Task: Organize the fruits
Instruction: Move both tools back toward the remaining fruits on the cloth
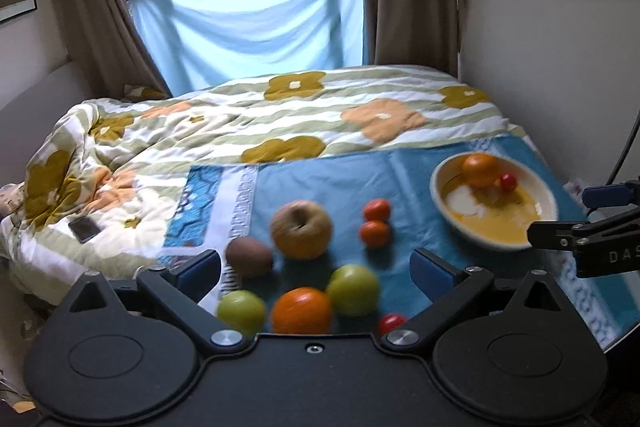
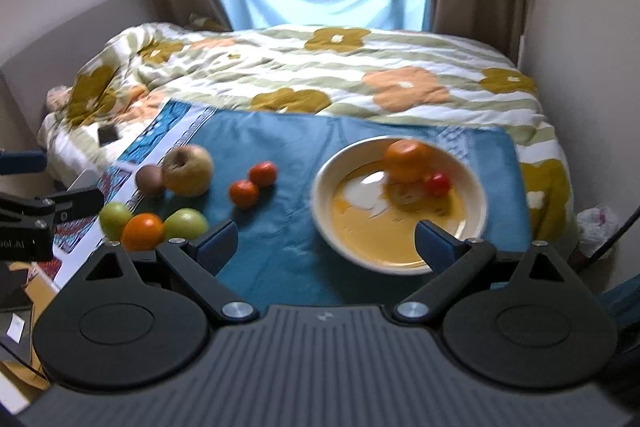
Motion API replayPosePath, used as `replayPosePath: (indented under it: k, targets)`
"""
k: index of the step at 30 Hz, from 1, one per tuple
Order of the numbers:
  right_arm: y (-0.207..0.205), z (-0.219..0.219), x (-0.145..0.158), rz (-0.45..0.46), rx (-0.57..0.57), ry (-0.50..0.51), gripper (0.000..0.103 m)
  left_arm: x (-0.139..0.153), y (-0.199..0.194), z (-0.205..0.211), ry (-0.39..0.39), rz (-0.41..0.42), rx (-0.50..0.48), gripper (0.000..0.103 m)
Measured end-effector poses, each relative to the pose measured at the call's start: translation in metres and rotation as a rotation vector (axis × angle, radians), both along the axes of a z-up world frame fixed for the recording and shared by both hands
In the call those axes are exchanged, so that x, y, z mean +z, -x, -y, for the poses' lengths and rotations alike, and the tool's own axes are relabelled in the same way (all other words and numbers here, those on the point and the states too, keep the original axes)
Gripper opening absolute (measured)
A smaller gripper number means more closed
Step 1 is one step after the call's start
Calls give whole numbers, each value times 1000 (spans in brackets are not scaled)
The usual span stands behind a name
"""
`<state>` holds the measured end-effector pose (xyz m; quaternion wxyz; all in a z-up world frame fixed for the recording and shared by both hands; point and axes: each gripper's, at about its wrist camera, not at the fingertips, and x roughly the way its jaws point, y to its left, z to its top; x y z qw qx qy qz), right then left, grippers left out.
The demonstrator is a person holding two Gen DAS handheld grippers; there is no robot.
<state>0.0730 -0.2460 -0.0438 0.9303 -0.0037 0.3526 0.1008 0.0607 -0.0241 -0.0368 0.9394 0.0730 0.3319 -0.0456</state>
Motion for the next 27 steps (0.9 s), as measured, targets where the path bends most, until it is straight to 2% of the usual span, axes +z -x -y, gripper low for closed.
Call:
replayPosePath:
  k: [7,13,17,23,27]
  targets:
    - [1,-46,-30,-62,-33,-64,103,-26,-13,-55,-27,-47,-44,102]
    - [2,-85,-54,-107,-94,-47,103,-51,-28,-86,-83,-89,-126,102]
    - [0,-104,-69,-137,-111,-33,103,-70,-40,-95,-128,-123,-193,98]
    - [-6,-128,-85,-175,-126,56,103,-94,-54,-96,-176,-170,-283,97]
    - [-11,-137,-93,-191,-135,70,103,-106,-62,-94,-185,-190,-327,90]
